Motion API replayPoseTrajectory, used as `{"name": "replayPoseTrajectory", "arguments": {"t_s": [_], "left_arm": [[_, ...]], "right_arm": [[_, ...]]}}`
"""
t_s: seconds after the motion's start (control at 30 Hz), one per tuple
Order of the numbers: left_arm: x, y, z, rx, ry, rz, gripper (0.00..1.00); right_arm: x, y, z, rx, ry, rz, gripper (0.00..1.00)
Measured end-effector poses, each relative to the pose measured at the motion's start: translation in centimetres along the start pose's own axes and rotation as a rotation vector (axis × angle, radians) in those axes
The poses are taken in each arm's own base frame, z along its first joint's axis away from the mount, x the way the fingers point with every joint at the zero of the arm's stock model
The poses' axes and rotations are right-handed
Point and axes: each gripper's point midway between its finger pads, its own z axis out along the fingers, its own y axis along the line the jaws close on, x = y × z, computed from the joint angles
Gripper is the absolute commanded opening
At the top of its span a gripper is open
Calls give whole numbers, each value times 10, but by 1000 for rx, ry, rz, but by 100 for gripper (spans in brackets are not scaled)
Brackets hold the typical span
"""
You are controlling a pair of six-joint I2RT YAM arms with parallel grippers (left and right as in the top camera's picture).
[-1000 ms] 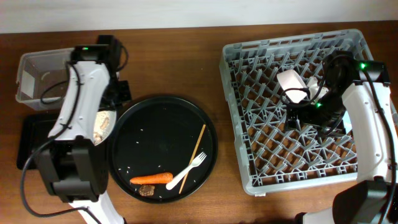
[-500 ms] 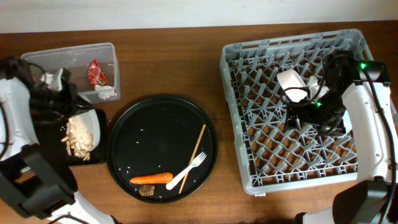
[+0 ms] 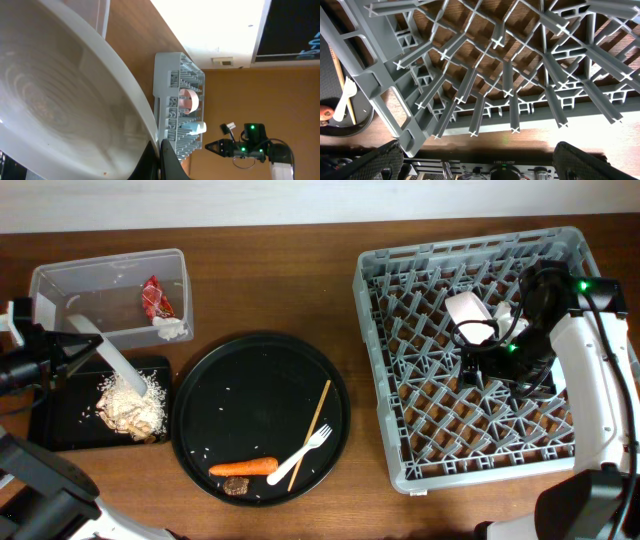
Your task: Sort waste into correct bins and load items into the dishwasher rack
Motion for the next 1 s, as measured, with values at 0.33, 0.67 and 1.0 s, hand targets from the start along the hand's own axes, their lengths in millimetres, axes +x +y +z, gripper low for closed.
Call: {"name": "replayPoseTrajectory", "arguments": {"t_s": [0.33, 0.67, 1.0], "left_arm": [[4, 5, 0, -29, 19, 39, 0], [33, -45, 43, 14, 156, 201, 0], [169, -25, 236, -614, 610, 641, 0]], "right_arm": [[0, 0, 0, 0, 0, 0, 99], [0, 0, 0, 0, 0, 0, 99], [-1, 0, 0, 0, -3, -1, 99]]}}
